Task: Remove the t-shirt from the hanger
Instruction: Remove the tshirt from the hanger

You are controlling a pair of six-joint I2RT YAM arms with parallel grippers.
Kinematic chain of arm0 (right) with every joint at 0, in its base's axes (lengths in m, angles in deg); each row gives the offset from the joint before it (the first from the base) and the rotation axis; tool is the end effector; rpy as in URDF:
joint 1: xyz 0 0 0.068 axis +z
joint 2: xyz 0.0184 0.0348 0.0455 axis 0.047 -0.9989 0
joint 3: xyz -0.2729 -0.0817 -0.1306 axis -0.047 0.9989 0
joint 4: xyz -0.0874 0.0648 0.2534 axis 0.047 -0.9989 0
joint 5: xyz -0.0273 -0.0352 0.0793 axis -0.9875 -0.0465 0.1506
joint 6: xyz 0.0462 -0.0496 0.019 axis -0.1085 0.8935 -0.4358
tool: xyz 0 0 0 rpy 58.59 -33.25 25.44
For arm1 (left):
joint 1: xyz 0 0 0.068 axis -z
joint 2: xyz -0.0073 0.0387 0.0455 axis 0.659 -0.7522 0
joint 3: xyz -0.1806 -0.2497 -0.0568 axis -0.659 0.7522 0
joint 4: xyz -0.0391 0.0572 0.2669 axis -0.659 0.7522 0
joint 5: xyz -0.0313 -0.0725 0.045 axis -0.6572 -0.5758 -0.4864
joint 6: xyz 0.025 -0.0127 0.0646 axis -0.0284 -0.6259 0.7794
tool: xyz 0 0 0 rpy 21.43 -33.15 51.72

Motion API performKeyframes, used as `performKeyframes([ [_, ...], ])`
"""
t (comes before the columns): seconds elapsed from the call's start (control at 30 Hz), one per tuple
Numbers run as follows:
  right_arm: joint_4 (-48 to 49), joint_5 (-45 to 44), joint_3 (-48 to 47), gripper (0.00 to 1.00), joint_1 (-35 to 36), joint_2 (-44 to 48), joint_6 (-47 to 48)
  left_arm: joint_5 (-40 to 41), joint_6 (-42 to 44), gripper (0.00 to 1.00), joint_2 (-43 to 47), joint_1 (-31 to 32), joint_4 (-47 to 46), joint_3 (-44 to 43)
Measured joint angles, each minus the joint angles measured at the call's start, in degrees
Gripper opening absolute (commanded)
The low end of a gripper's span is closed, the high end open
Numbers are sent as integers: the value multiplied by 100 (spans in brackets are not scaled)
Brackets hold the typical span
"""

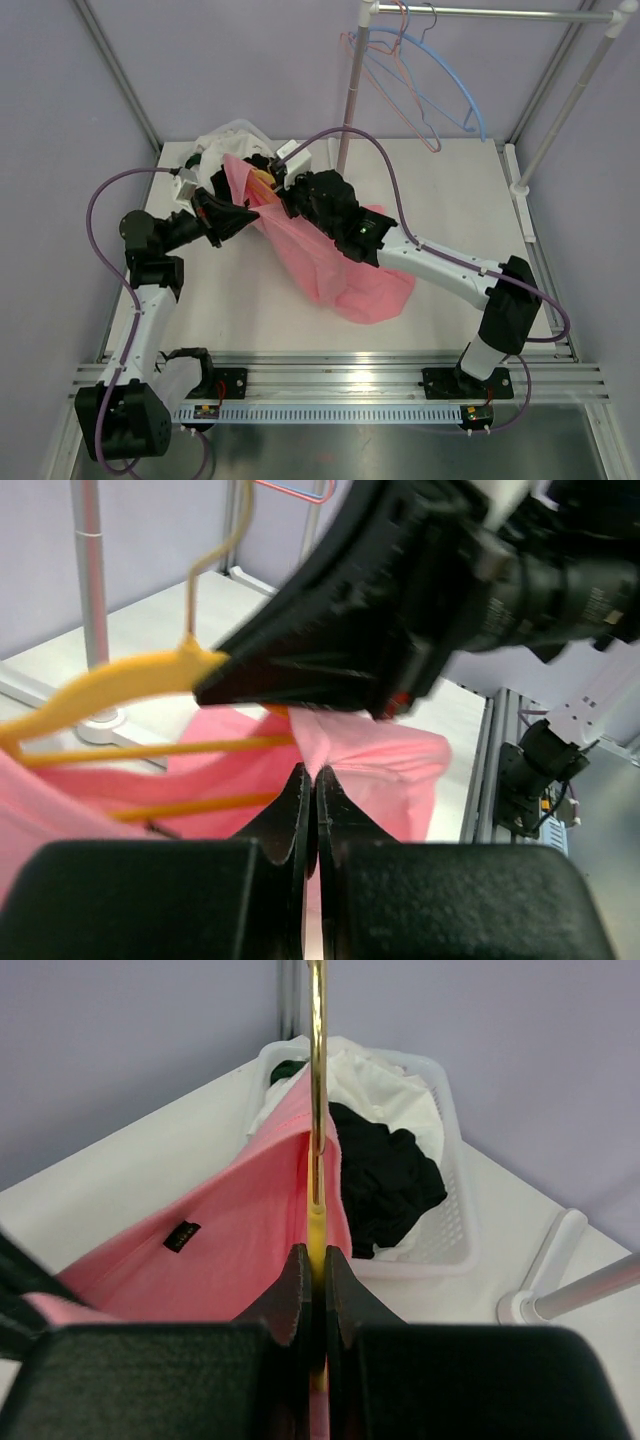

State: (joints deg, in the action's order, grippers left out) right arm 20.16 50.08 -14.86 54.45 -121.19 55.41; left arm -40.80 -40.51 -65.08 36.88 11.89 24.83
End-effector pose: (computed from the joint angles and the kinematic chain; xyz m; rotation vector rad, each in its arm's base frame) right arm 0.2544 0.3688 0.4164 -0.7426 1.4983 0.4496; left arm 0.2039 -0.0379 0.3825 0.6547 1.4149 -1.1088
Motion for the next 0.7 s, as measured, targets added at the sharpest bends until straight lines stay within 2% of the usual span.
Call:
performKeyframes([
  [0.23, 562, -247, 94, 0, -315, -42, -332, -61, -439, 0, 170, -37, -638, 208],
  [0.47, 2455, -317, 1110, 0, -304, -79, -431, -76, -575, 0, 306, -68, -769, 225],
  [0.7, 3908, -435, 1523, 0, -221, -269, -313, -57, -555, 0, 205, -22, -743, 225],
])
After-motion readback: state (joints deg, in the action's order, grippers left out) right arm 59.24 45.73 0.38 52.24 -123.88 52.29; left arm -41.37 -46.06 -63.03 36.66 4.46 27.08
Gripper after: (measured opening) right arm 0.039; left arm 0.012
